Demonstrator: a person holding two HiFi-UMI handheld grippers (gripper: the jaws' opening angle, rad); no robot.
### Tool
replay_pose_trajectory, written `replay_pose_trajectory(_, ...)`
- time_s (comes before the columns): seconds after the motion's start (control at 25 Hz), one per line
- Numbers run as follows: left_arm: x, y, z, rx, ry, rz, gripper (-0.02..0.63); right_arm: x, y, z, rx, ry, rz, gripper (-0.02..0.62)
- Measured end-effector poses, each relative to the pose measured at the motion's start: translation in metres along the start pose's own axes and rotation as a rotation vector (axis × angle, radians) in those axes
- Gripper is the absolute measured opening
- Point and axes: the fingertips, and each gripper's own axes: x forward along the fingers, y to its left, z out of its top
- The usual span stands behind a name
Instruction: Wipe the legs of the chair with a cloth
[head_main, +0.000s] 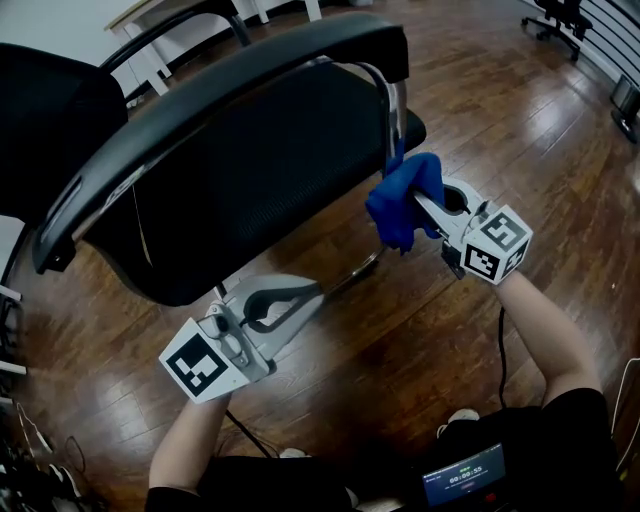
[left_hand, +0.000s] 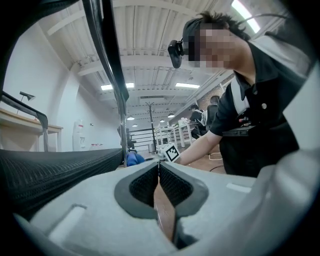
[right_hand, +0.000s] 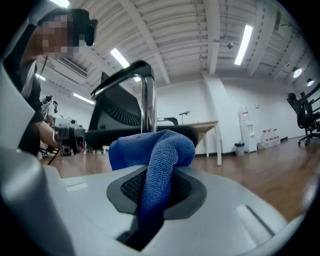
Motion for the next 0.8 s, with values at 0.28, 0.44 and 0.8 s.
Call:
replay_pose_trajectory(0.28, 0.001, -0.004, -0.002, 0.000, 0.029, 0.000, 0.002, 0.012, 0.020, -0.117, 0.070, 0.261, 0.043, 0.057)
replay_pose_trajectory(0.44, 0.002, -0.002, 0.000, 0.007, 0.013, -0.001, 0.002, 0.016, 0.024, -0.075, 0.046, 0.170, 0.050, 0.057)
replay_pose_trajectory(0.8, 0.005, -0.011, -0.003, 0.004, 0.017, -0.030, 0.002, -0.005, 0.026, 0.163, -0.125, -0.281, -0.018, 0.058)
